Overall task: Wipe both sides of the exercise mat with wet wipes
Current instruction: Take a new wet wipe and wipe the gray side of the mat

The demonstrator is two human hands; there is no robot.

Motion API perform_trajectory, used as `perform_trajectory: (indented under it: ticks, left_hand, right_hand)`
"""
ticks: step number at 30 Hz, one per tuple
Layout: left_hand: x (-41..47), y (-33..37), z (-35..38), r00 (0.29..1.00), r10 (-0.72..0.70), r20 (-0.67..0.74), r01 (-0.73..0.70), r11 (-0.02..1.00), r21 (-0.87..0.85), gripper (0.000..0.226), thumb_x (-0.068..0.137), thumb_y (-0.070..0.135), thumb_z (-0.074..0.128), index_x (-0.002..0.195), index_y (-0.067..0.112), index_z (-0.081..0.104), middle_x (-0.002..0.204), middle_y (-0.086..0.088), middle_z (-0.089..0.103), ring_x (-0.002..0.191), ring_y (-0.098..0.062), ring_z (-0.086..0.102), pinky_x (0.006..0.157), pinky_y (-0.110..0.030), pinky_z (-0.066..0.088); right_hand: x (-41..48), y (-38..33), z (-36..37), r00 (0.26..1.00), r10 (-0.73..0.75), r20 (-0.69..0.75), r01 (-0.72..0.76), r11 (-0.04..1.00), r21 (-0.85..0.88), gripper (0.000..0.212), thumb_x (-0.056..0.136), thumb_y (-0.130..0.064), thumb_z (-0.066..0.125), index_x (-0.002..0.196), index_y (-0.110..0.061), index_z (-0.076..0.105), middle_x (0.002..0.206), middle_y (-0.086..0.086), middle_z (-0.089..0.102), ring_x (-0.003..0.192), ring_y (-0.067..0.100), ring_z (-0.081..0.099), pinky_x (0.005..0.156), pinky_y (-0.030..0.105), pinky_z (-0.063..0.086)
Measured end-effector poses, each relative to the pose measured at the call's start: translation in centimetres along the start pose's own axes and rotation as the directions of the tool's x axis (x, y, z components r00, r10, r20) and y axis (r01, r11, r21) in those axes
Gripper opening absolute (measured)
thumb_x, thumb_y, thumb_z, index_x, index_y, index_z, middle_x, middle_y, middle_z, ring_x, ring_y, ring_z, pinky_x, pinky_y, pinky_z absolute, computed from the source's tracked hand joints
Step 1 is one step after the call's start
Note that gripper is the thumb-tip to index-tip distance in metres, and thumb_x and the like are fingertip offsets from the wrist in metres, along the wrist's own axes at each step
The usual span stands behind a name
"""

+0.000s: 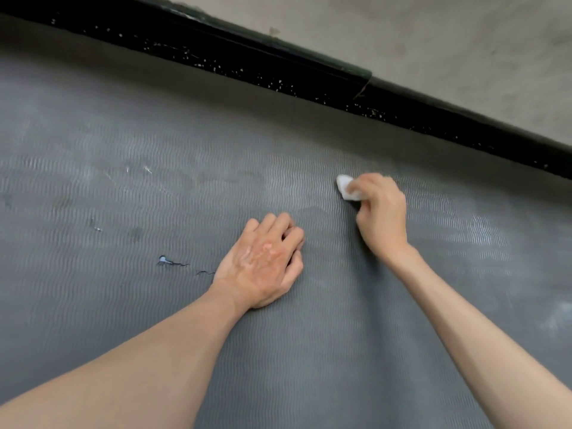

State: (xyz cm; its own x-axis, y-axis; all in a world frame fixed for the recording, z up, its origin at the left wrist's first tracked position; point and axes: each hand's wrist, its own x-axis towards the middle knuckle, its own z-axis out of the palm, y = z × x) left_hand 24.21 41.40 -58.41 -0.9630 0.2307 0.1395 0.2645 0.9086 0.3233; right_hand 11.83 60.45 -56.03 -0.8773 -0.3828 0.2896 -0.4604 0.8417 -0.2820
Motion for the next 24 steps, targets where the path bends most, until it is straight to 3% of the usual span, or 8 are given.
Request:
perform_trajectory:
  ticks: [3, 8, 11, 14, 16, 19, 22, 24]
  left_hand:
    - [0.1, -0.1, -0.1, 1.0, 0.003, 0.02, -0.003, 1.0, -0.001, 0.022, 0.092, 0.035, 0.039, 0.092, 0.017, 0.052, 0.096, -0.003, 0.048, 0.082, -0.022, 0.046, 0.071, -0.038, 0.034]
    - [0.1, -0.1, -0.1, 1.0, -0.007, 0.014, 0.007, 1.0, -0.004, 0.021, 0.091, 0.036, 0.04, 0.091, 0.019, 0.052, 0.095, -0.002, 0.047, 0.081, -0.021, 0.045, 0.071, -0.036, 0.032]
    - [0.2, 0.0, 0.0, 1.0, -0.011, 0.018, 0.011, 1.0, -0.006, 0.02, 0.091, 0.036, 0.041, 0.092, 0.019, 0.052, 0.096, -0.002, 0.047, 0.082, -0.021, 0.045, 0.071, -0.036, 0.033]
    - [0.1, -0.1, 0.1, 0.999, -0.02, 0.029, 0.02, 1.0, 0.007, 0.02, 0.091, 0.036, 0.042, 0.092, 0.019, 0.052, 0.096, -0.002, 0.048, 0.082, -0.021, 0.046, 0.071, -0.037, 0.034]
    - [0.0, 0.0, 0.2, 0.999, -0.008, 0.032, 0.008, 1.0, 0.002, 0.02, 0.091, 0.036, 0.042, 0.092, 0.019, 0.052, 0.096, -0.002, 0.047, 0.082, -0.021, 0.046, 0.071, -0.036, 0.032]
    - [0.0, 0.0, 0.1, 1.0, -0.008, 0.028, 0.008, 1.0, -0.006, 0.019, 0.091, 0.035, 0.042, 0.091, 0.019, 0.052, 0.096, -0.002, 0.048, 0.082, -0.021, 0.046, 0.071, -0.035, 0.03]
    - [0.1, 0.0, 0.0, 1.0, -0.005, 0.024, 0.005, 1.0, -0.019, 0.019, 0.091, 0.035, 0.042, 0.091, 0.018, 0.052, 0.096, -0.002, 0.048, 0.082, -0.021, 0.045, 0.071, -0.035, 0.031]
    - [0.1, -0.1, 0.0, 1.0, -0.008, 0.018, 0.009, 1.0, -0.021, 0.02, 0.091, 0.035, 0.041, 0.091, 0.018, 0.052, 0.096, -0.002, 0.048, 0.081, -0.021, 0.045, 0.071, -0.035, 0.031]
  right_hand:
    - [2.3, 0.8, 0.2, 0.998, -0.022, 0.058, 0.022, 1.0, 0.004, 0.036, 0.058, 0.012, 0.043, 0.078, -0.003, 0.07, 0.087, 0.014, 0.068, 0.075, 0.036, 0.059, 0.068, 0.029, 0.035]
    - [12.3, 2.8, 2.1, 0.983, 0.159, 0.09, -0.154, 0.986, -0.065, 0.045, 0.066, 0.017, 0.042, 0.09, -0.007, 0.072, 0.104, 0.013, 0.068, 0.1, 0.035, 0.062, 0.077, 0.033, 0.048]
    - [9.7, 2.9, 1.4, 0.993, 0.079, 0.086, -0.074, 0.996, -0.053, 0.037, 0.069, 0.012, 0.046, 0.086, -0.007, 0.073, 0.097, 0.012, 0.071, 0.093, 0.035, 0.064, 0.075, 0.034, 0.048]
    - [4.2, 3.8, -0.1, 0.994, -0.042, 0.101, 0.049, 0.996, -0.068, 0.035, 0.065, 0.011, 0.048, 0.083, -0.006, 0.072, 0.093, 0.009, 0.071, 0.081, 0.034, 0.062, 0.071, 0.027, 0.039]
    - [4.3, 4.3, -0.6, 0.987, -0.069, 0.145, 0.079, 0.995, -0.065, 0.035, 0.062, 0.011, 0.047, 0.08, -0.007, 0.072, 0.091, 0.008, 0.072, 0.08, 0.034, 0.064, 0.072, 0.03, 0.042]
    - [7.3, 4.3, 0.3, 0.996, -0.026, 0.087, 0.031, 0.998, -0.058, 0.03, 0.063, 0.006, 0.044, 0.074, -0.005, 0.069, 0.081, 0.011, 0.07, 0.08, 0.036, 0.065, 0.072, 0.041, 0.051]
    - [6.3, 3.3, 0.6, 0.995, 0.081, 0.05, -0.076, 0.993, -0.095, 0.03, 0.064, 0.009, 0.046, 0.077, -0.006, 0.069, 0.083, 0.013, 0.068, 0.079, 0.037, 0.062, 0.069, 0.034, 0.043]
    - [1.8, 2.6, -0.5, 0.999, 0.033, 0.028, -0.031, 0.997, -0.069, 0.031, 0.064, 0.011, 0.049, 0.079, -0.006, 0.07, 0.087, 0.014, 0.068, 0.079, 0.036, 0.061, 0.07, 0.032, 0.039]
